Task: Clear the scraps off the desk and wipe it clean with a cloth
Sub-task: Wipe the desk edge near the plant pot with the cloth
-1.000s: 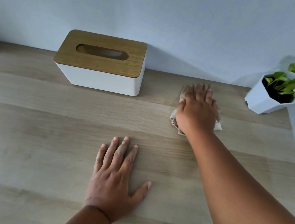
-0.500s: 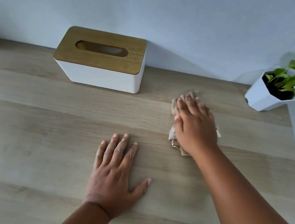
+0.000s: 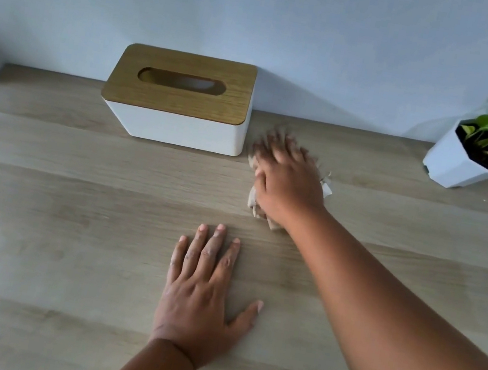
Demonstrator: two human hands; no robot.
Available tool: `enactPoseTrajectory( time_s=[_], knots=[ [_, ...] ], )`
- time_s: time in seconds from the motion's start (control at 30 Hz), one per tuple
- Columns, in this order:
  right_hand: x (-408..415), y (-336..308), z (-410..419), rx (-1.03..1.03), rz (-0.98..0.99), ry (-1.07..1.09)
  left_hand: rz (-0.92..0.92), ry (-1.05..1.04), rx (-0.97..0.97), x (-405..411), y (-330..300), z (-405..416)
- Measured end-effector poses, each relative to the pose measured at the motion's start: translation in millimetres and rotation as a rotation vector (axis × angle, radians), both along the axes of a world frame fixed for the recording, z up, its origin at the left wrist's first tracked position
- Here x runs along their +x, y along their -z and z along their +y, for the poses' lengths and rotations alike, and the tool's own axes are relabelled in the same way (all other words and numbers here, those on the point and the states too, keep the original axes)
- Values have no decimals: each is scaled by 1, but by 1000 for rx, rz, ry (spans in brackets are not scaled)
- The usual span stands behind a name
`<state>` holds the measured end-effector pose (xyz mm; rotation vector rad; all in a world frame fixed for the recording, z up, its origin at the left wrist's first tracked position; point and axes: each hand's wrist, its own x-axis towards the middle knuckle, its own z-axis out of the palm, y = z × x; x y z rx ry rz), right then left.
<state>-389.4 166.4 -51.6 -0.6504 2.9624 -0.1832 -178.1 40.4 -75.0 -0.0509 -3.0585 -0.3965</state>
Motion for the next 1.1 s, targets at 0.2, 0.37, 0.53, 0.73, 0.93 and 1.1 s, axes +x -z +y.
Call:
enactPoseTrajectory(
  time_s=[0.2, 0.37, 0.53, 0.73, 0.93, 1.1],
  knots=[
    [31, 3, 90, 20, 21, 65, 2, 5, 13, 0, -2, -1],
    [-13, 5, 73, 16, 24, 334, 7, 3, 14, 0, -2, 0],
    [-24, 2, 29, 4, 10, 233, 6, -2, 4, 0, -2, 0],
    [47, -2, 57, 4, -22, -9, 13, -3, 0, 0, -2, 0],
    [60, -2, 142, -1, -36, 7, 33, 3, 20, 1, 1, -1],
    [26, 6, 122, 23, 18, 340, 35, -1, 18, 1, 2, -1]
  ],
)
